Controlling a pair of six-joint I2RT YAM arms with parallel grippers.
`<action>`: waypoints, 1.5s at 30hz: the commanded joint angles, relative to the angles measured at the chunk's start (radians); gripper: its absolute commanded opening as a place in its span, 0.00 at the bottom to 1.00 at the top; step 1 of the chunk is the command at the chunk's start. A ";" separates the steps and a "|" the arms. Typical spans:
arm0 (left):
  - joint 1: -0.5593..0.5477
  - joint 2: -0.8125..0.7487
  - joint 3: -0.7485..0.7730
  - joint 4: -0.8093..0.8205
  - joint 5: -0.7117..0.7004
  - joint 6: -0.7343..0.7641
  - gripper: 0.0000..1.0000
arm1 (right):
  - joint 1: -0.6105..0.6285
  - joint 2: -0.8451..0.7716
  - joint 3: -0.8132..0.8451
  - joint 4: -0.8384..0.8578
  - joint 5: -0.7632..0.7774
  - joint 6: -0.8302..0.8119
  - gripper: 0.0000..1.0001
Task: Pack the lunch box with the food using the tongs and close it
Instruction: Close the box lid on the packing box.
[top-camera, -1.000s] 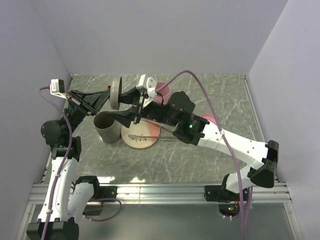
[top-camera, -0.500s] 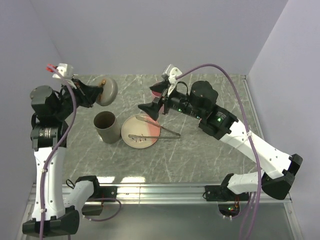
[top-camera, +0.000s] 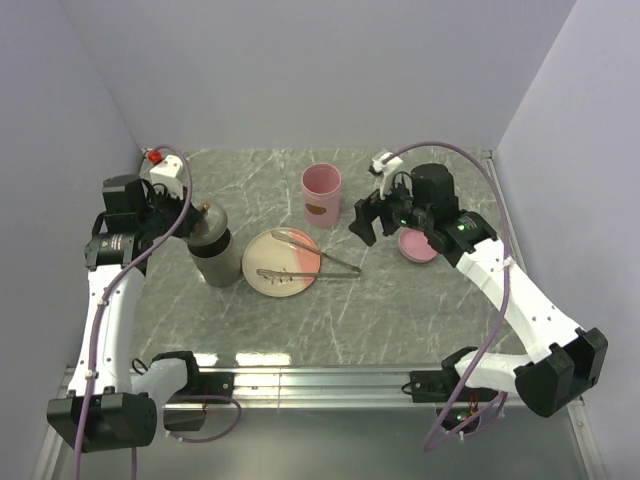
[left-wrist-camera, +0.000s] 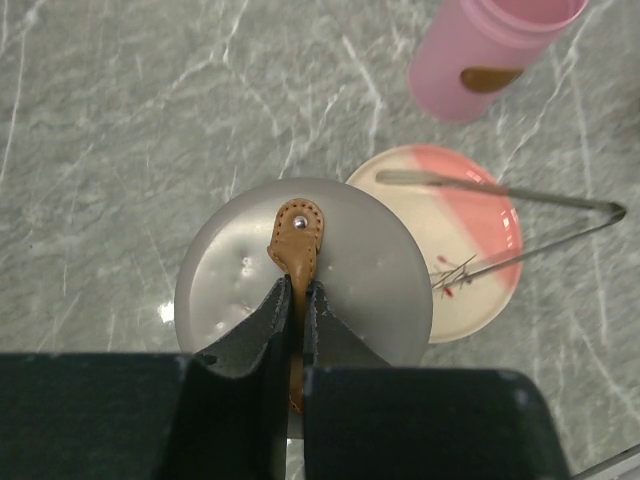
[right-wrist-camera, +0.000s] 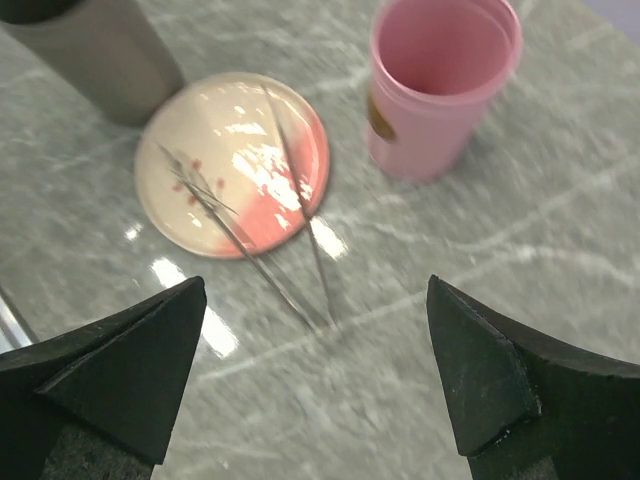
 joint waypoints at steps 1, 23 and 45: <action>0.003 0.020 -0.025 0.021 -0.033 0.076 0.00 | -0.052 -0.073 -0.010 -0.013 -0.044 -0.029 0.98; 0.003 -0.023 -0.229 0.153 0.021 0.181 0.00 | -0.098 -0.047 -0.015 0.012 -0.145 -0.001 0.98; 0.003 0.022 -0.246 0.149 0.030 0.207 0.00 | -0.098 -0.046 -0.027 0.007 -0.152 -0.009 0.98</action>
